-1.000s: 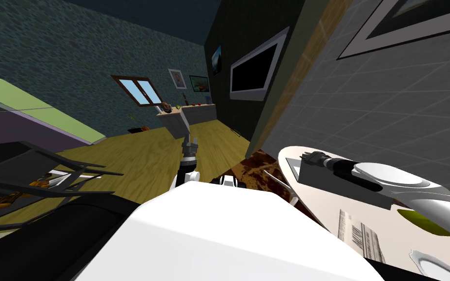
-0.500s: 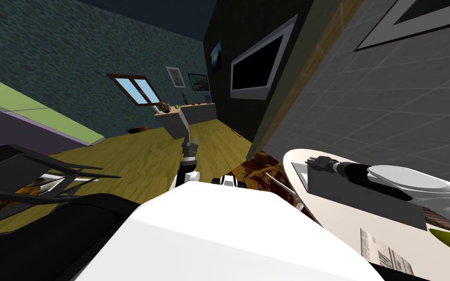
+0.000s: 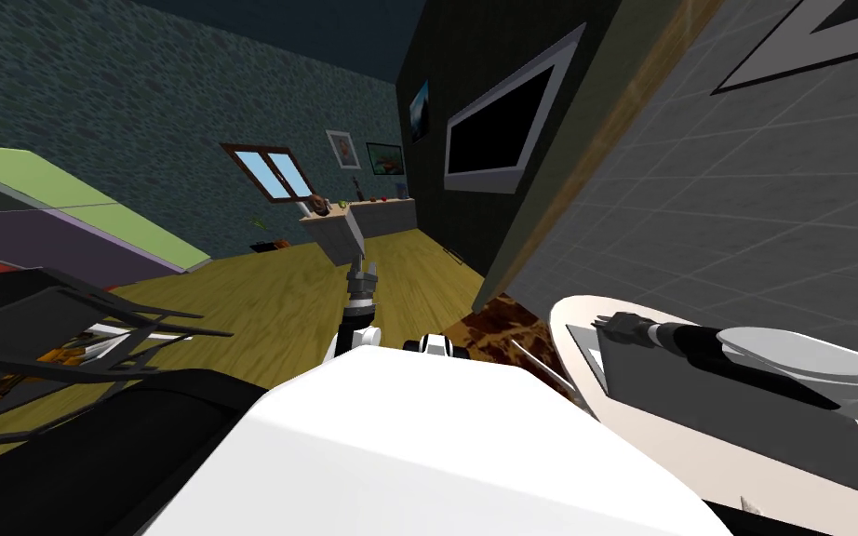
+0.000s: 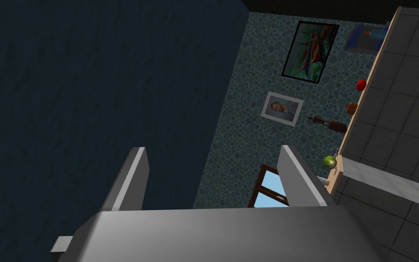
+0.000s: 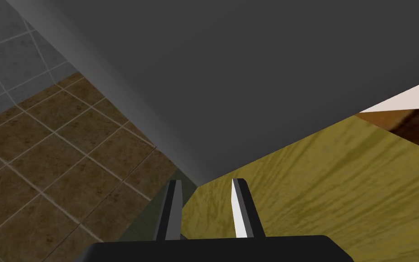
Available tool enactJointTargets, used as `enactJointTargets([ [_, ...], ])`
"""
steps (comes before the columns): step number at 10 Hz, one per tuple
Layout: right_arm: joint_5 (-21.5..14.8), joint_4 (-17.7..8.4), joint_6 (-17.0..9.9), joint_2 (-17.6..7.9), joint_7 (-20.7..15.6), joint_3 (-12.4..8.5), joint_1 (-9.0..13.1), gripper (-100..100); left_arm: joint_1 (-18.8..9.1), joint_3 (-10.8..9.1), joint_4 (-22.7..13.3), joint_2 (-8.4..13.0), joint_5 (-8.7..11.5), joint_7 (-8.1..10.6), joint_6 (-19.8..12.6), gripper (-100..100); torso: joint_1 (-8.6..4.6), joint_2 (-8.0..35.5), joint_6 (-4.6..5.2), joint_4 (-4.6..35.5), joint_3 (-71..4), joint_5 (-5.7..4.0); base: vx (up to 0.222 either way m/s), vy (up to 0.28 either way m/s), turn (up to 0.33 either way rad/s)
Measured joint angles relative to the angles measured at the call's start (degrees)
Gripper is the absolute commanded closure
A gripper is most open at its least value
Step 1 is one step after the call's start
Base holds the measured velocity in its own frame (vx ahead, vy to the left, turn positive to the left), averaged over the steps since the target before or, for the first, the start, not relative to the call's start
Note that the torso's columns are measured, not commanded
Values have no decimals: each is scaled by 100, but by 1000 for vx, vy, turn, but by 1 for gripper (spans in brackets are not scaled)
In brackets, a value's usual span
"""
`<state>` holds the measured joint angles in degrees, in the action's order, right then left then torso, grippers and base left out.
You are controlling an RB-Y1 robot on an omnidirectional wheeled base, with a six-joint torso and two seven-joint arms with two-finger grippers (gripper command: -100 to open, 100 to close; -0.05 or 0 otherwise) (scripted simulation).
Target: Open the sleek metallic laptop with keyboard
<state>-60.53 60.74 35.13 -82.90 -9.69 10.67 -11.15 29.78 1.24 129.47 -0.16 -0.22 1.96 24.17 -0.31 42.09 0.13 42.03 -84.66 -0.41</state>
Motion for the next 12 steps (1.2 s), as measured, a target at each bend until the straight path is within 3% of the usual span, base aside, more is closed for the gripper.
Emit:
enactJointTargets([
  [2, -70, -153, 197, -11, 62, 158, 53, 100, -1, 0, 0, 0, 0, 0, 0, 0, 7, 30, -6, 13, 20, 4, 75, -11, 86],
  [3, -92, -147, 264, -52, 145, 227, -32, -100, -1, 0, 0, 0, 0, 0, 0, 0, 12, 31, 6, 14, 20, 9, 43, -1, -34],
  [5, -44, 83, 369, -380, 354, 124, -123, -100, -2, 0, 0, -1, 0, 0, 0, 0, 43, 49, -7, 33, 27, 43, -14, 26, -68],
  [8, -27, 25, 652, -615, 428, 48, 34, -100, -2, 1, 0, -1, 0, 0, 0, 0, 30, 16, -13, 25, 7, 41, -16, 20, -20],
  [9, -28, 25, 674, -626, 440, 47, 41, 0, -2, 1, 0, -1, 0, 0, 0, 0, 24, 10, -14, 22, 3, 37, 0, 0, 0],
  [12, -28, 25, 672, -625, 439, 47, 40, 0, -2, 0, 0, -1, 0, 0, 0, 0, 29, 18, -13, 25, 8, 40, 0, 0, 0],
])
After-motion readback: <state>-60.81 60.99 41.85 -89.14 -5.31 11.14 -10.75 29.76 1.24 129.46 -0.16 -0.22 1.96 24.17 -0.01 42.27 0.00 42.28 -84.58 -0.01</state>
